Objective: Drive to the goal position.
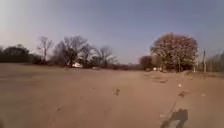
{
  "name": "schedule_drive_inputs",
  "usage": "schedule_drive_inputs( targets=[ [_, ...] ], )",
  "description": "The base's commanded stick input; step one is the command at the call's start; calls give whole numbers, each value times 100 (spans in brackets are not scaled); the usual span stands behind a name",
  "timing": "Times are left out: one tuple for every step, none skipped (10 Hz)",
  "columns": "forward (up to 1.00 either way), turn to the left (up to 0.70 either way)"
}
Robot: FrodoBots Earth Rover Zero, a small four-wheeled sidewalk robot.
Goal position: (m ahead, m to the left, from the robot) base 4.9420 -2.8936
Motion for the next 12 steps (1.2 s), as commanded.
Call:
schedule_drive_inputs(
  targets=[
    [70, 0],
    [70, 0],
    [70, 0],
    [70, 0],
    [70, 0],
    [70, 0],
    [70, 0],
    [70, 0],
    [70, 0],
    [70, 0],
    [70, -35],
    [70, -35]
  ],
)
